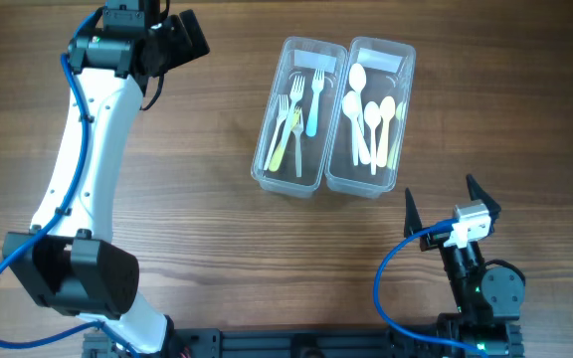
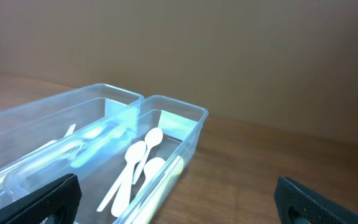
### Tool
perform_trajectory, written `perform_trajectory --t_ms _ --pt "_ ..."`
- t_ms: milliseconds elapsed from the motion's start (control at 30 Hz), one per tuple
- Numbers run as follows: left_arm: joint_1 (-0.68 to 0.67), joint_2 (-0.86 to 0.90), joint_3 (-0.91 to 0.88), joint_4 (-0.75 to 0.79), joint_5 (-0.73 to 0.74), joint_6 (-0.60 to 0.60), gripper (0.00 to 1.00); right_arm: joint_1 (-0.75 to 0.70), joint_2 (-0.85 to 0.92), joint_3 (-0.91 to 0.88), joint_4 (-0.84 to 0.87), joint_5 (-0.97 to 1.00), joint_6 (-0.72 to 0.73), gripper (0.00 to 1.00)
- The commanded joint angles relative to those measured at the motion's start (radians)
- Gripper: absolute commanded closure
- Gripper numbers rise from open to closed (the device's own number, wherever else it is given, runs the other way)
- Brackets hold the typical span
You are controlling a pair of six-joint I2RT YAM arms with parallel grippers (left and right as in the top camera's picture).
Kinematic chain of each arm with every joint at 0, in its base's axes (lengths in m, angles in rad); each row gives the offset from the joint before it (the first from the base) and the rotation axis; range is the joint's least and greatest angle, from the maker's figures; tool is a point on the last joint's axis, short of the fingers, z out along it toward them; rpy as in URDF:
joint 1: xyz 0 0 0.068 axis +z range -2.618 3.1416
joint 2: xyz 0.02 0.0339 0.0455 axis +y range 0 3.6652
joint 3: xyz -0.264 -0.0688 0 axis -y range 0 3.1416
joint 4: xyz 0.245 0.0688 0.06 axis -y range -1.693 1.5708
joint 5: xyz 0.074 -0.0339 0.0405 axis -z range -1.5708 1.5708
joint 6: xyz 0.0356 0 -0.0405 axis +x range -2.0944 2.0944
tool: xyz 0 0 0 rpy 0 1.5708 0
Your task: Pack container
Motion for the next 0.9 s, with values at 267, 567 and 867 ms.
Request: perform_trajectory --t_ms 267,567,867 --pt "0.006 0.003 0.0 0.002 -0.003 -0.013 0.0 0.005 0.001 0.0 0.003 -0.016 -0.013 0.0" --pt "0.004 -0.01 0.0 0.002 -0.003 -0.013 0.0 0.005 0.001 0.0 0.003 -0.016 -0.013 0.0" --pt "-0.127 -0.298 0.0 0.002 -0.003 -0.013 0.0 0.005 0.001 0.0 0.003 -0.016 -0.013 0.0"
